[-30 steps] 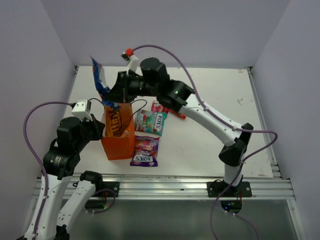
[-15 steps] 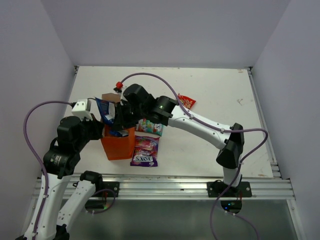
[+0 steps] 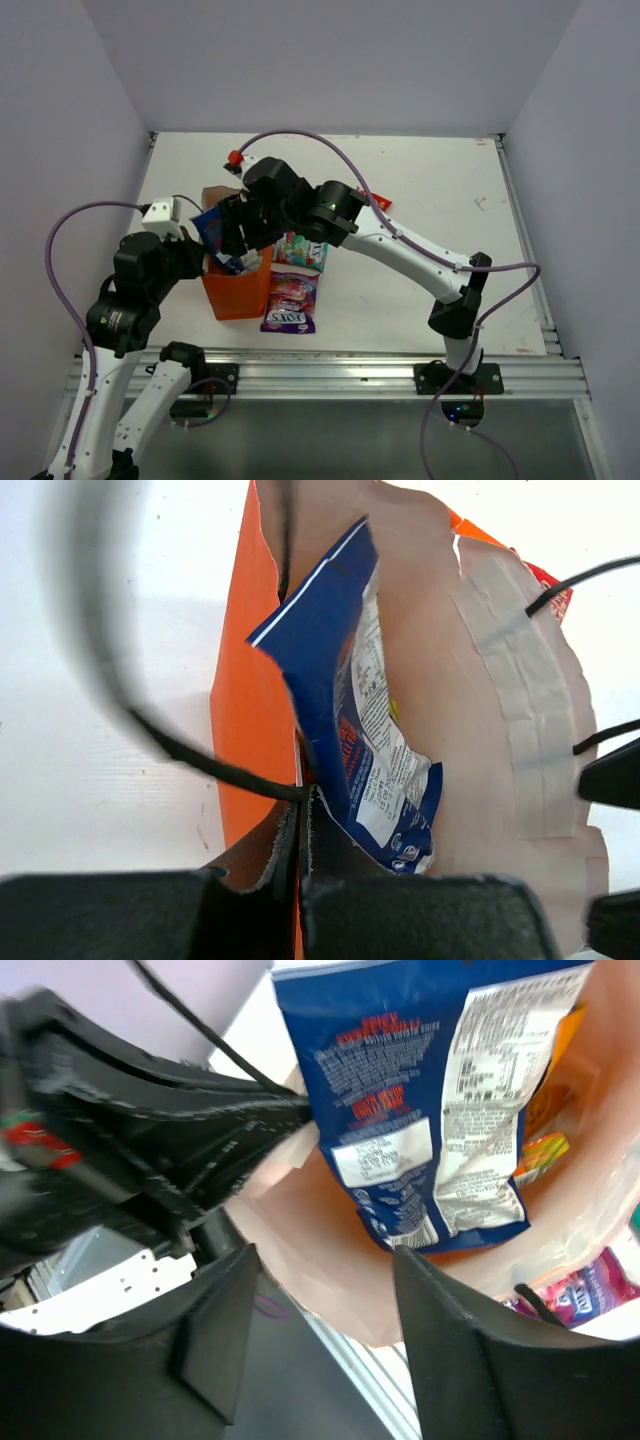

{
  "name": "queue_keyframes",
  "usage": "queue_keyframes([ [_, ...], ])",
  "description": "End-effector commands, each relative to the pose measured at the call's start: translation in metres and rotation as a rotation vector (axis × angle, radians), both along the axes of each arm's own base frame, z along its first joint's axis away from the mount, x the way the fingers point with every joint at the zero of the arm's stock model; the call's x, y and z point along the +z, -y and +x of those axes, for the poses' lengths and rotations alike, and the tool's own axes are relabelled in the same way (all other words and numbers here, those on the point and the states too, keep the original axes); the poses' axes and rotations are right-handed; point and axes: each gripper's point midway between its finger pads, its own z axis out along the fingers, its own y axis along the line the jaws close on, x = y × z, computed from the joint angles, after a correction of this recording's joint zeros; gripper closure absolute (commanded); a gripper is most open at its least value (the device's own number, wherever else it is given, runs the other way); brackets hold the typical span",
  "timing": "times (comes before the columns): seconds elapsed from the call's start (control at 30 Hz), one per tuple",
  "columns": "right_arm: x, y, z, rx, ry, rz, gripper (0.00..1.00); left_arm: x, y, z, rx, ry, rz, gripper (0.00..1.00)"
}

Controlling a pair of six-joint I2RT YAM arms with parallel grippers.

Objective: Place the snacks into the paper bag

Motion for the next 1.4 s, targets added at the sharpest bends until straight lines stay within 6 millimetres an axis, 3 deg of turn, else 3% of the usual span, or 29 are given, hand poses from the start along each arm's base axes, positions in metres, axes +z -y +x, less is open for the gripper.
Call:
queue_keyframes([
  [0.0,0.062,0.019,-0.001,0.007,0.127,0.09,0.38,0.018,-0.003,0.002,0.011,0.049,0.015,1.0],
  [0.13,0.079,0.053,0.001,-0.05,0.197,0.078,0.35,0.019,-0.007,0.002,0.028,0.051,0.024,1.0],
  [0.17,0.055,0.06,0.002,-0.059,0.187,0.011,0.35,0.019,-0.008,0.002,0.032,0.051,0.024,1.0],
  [0.2,0.058,0.075,0.0,-0.08,0.208,0.005,0.35,0.019,-0.008,0.002,0.036,0.052,0.026,1.0],
  [0.23,0.045,0.084,0.0,-0.085,0.208,-0.035,0.35,0.019,-0.009,0.002,0.038,0.052,0.029,1.0],
  [0.27,0.01,0.094,-0.003,-0.078,0.178,-0.12,0.35,0.019,-0.011,0.003,0.046,0.053,0.033,1.0],
  [0.33,-0.007,0.114,-0.009,-0.092,0.175,-0.15,0.34,0.019,-0.013,0.003,0.057,0.049,0.039,1.0],
  [0.37,-0.053,0.128,-0.014,-0.09,0.139,-0.248,0.33,0.018,-0.016,0.003,0.074,0.048,0.046,1.0],
  [0.43,-0.083,0.136,-0.019,-0.087,0.121,-0.272,0.31,0.017,-0.019,0.003,0.091,0.043,0.051,1.0],
  [0.47,-0.118,0.148,-0.025,-0.079,0.092,-0.337,0.31,0.017,-0.021,0.003,0.101,0.044,0.055,1.0],
  [0.5,-0.127,0.143,-0.023,-0.077,0.092,-0.32,0.3,0.018,-0.021,0.003,0.103,0.046,0.053,1.0],
  [0.53,-0.154,0.146,-0.029,-0.064,0.058,-0.359,0.3,0.018,-0.02,0.004,0.1,0.045,0.055,1.0],
  [0.63,-0.176,0.128,-0.025,-0.055,0.039,-0.313,0.3,0.017,-0.019,0.005,0.093,0.037,0.056,1.0],
  [0.77,-0.224,0.111,-0.016,-0.039,0.005,-0.336,0.3,0.019,-0.018,0.005,0.087,0.04,0.054,1.0],
  [0.9,-0.234,0.098,-0.002,-0.054,0.01,-0.305,0.3,0.021,-0.019,0.002,0.084,0.039,0.06,1.0],
  [1.17,-0.27,0.107,0.016,-0.111,-0.056,-0.307,0.3,0.019,-0.02,-0.002,0.082,0.035,0.062,1.0],
  [1.27,-0.291,0.11,0.014,-0.106,-0.084,-0.344,0.3,0.022,-0.019,-0.001,0.08,0.044,0.062,1.0],
  [1.37,-0.309,0.111,0.009,-0.092,-0.117,-0.369,0.36,0.023,-0.019,0.0,0.077,0.045,0.06,1.0],
])
